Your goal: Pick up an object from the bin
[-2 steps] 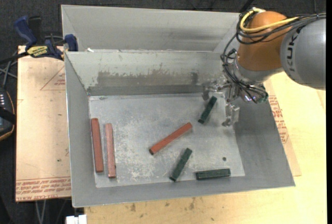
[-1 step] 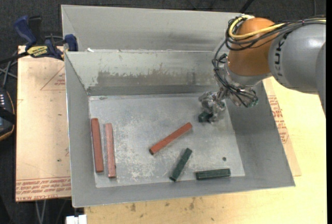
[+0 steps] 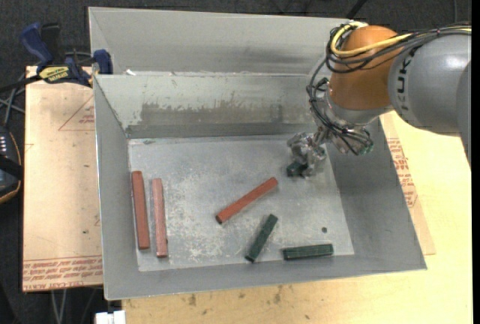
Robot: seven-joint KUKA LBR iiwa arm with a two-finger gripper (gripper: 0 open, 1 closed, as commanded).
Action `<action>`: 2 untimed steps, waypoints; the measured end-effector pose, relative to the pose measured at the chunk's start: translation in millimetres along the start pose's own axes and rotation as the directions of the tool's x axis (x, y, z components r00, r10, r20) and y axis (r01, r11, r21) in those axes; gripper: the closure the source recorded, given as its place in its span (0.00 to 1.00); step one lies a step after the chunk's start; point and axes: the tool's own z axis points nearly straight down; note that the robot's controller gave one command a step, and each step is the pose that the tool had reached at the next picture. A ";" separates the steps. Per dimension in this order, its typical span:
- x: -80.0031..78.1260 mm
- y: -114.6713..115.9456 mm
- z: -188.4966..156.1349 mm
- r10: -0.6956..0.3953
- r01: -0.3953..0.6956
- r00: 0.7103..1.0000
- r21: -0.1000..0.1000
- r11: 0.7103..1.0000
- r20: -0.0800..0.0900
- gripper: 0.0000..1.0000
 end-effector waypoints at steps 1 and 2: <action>1.1 0.9 -3.6 -0.001 0.001 1.000 -0.002 1.000 -0.004 1.00; 2.7 2.4 -23.3 -0.001 0.001 1.000 -0.006 1.000 -0.009 1.00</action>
Offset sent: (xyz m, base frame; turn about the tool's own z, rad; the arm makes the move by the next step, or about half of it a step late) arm 0.0000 0.0000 0.0044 0.0000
